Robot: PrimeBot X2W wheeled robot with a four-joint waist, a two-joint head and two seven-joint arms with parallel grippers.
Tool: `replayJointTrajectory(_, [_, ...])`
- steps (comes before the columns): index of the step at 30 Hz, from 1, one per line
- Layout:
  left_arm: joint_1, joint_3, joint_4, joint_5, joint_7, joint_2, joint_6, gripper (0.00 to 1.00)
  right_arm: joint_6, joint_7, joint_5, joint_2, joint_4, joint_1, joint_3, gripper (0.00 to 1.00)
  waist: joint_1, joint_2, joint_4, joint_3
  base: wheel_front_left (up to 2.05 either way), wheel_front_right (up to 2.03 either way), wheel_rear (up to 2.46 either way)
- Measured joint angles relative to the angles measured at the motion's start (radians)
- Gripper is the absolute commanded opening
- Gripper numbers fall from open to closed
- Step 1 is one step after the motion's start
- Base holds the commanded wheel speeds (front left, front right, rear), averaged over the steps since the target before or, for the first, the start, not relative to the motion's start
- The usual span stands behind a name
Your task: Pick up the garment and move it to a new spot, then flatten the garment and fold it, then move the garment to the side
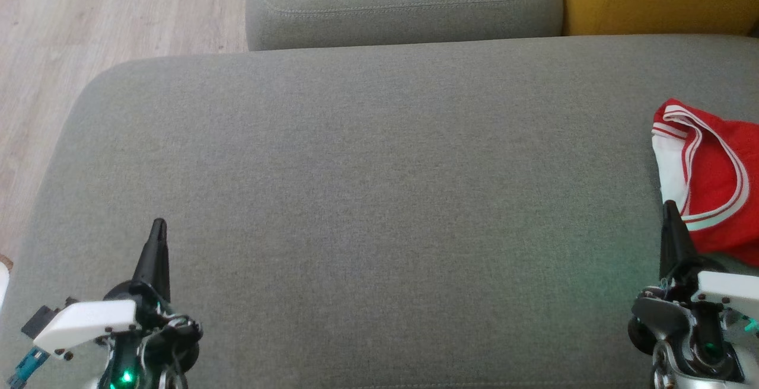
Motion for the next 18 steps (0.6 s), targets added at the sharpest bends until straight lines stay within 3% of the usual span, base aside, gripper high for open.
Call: replayJointTrajectory(18, [0.000, 0.000, 0.000, 0.000, 0.000, 0.000, 0.000, 0.00, 0.000, 0.000, 0.000, 0.000, 0.000, 0.000, 0.000, 0.00, 0.0000, 0.0000, 0.000, 0.000, 0.00, 0.00, 0.00])
